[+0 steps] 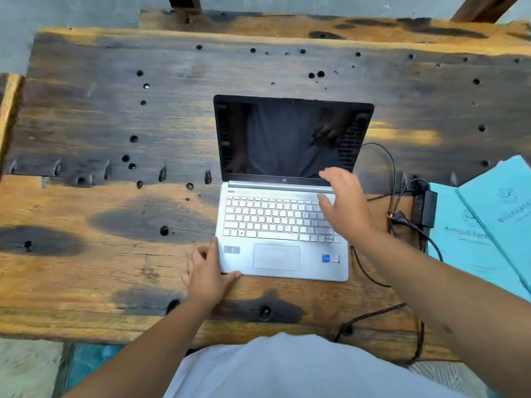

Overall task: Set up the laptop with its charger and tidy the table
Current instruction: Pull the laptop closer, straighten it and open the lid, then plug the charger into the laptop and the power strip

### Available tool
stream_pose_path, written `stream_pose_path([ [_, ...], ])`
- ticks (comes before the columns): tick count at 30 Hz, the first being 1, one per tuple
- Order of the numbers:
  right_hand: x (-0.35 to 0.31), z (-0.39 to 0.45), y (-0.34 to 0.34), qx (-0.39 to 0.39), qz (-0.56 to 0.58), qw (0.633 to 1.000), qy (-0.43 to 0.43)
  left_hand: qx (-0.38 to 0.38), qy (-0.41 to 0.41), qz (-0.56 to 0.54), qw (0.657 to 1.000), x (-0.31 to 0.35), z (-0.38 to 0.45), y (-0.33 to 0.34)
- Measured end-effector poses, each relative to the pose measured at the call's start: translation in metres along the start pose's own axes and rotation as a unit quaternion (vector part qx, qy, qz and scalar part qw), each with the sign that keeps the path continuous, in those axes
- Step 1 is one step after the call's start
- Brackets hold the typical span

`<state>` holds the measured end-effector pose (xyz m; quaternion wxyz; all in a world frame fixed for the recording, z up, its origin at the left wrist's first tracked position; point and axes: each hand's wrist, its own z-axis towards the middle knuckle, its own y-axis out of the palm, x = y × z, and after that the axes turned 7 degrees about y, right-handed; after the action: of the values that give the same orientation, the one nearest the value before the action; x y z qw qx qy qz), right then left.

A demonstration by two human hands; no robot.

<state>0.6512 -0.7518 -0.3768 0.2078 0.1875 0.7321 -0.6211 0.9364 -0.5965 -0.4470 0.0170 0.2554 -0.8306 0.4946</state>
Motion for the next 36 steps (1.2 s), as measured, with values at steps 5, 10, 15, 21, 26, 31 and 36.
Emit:
stream_pose_path([
  [5, 0.05, -0.119, 0.037, -0.126, 0.02, 0.974, 0.186, -0.017, 0.007, -0.088, 0.996, 0.002, 0.003, 0.0],
  [10, 0.049, -0.149, 0.045, -0.118, 0.088, 0.947, 0.285, -0.016, -0.028, -0.173, 0.984, 0.005, 0.004, 0.003],
  [15, 0.047, -0.13, 0.04, -0.136, 0.117, 0.917, 0.355, -0.02, -0.055, -0.196, 0.979, 0.009, 0.005, 0.003],
  [21, 0.054, -0.129, 0.04, -0.14, 0.142, 0.911, 0.36, -0.019, -0.079, -0.196, 0.977, 0.015, 0.006, 0.001],
  [26, 0.06, -0.133, 0.039, -0.151, 0.148, 0.914, 0.347, -0.015, -0.094, -0.181, 0.979, 0.021, 0.004, 0.0],
  [31, 0.068, -0.133, 0.037, -0.173, 0.164, 0.916, 0.322, -0.007, -0.105, -0.186, 0.977, 0.027, 0.004, -0.001],
  [36, 0.085, -0.122, 0.022, -0.264, 0.149, 0.914, 0.27, -0.006, -0.127, -0.177, 0.976, 0.036, 0.001, 0.0],
])
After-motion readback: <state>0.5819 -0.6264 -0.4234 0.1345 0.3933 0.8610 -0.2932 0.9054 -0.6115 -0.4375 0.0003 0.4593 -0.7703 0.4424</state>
